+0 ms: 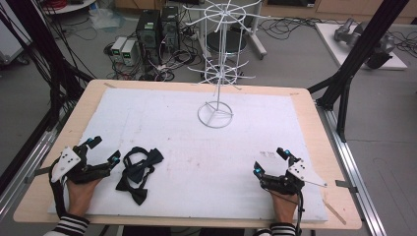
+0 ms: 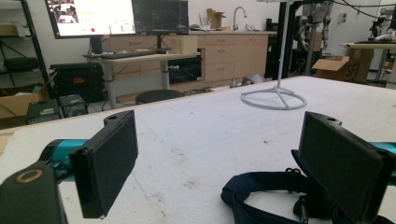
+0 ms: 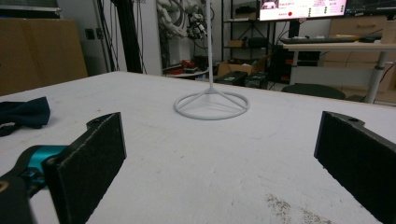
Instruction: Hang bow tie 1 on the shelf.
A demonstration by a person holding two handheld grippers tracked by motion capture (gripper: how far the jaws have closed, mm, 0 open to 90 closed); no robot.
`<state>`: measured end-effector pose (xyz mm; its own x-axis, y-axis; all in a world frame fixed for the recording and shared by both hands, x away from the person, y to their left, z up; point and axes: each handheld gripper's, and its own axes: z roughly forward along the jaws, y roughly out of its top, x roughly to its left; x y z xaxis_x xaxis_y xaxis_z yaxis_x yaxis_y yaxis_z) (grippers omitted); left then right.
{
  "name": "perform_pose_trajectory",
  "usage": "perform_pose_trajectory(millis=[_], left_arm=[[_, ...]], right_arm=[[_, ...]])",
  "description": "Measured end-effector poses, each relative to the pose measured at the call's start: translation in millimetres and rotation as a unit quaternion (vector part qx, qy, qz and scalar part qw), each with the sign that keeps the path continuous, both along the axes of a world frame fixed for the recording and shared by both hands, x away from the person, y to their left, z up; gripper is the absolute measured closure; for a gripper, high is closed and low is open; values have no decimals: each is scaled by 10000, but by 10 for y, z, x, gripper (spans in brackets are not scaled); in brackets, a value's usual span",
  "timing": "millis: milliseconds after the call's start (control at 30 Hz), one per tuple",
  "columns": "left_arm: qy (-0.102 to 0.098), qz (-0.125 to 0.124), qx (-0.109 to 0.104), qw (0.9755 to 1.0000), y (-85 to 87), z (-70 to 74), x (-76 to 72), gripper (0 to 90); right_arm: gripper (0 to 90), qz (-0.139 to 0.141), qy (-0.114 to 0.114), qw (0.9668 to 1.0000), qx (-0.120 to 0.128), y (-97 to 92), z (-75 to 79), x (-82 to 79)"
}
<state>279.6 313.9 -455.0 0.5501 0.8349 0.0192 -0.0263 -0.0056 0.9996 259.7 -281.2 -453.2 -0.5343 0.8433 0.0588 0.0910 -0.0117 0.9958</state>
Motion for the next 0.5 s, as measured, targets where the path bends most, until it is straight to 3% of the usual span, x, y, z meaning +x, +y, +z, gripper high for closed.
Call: perform_pose_trajectory(millis=[500], left_arm=[[-11, -1, 17, 10000, -1, 1, -3, 125]], right_arm=[[14, -72, -17, 9999, -114, 21, 2, 2]])
